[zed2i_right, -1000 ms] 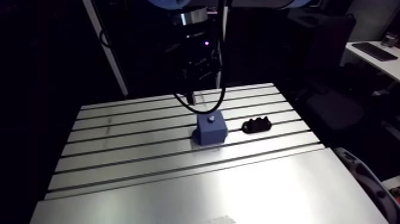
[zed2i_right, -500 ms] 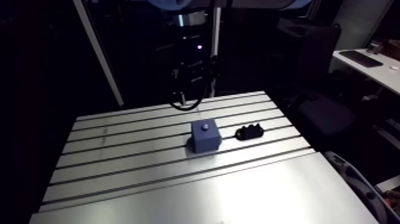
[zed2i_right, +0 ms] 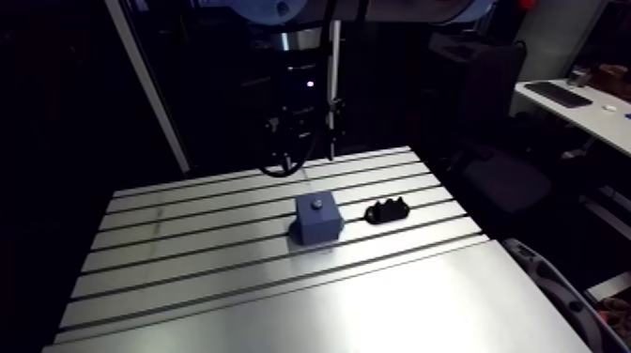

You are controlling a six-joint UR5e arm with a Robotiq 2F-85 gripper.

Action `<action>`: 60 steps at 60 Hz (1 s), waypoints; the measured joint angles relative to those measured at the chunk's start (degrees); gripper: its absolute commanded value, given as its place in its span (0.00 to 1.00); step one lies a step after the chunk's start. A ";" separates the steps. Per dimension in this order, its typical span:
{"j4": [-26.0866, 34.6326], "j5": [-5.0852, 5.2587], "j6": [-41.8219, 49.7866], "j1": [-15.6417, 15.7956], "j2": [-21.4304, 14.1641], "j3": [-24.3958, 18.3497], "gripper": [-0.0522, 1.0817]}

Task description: Pick up the M10 bolt and insert it into the hex recess until seated.

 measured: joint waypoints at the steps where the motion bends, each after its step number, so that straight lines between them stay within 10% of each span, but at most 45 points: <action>1: 0.00 -0.02 -0.09 -0.11 0.03 -0.02 0.27; 60: -0.15 -0.18 -5.33 -1.31 1.48 0.82 0.45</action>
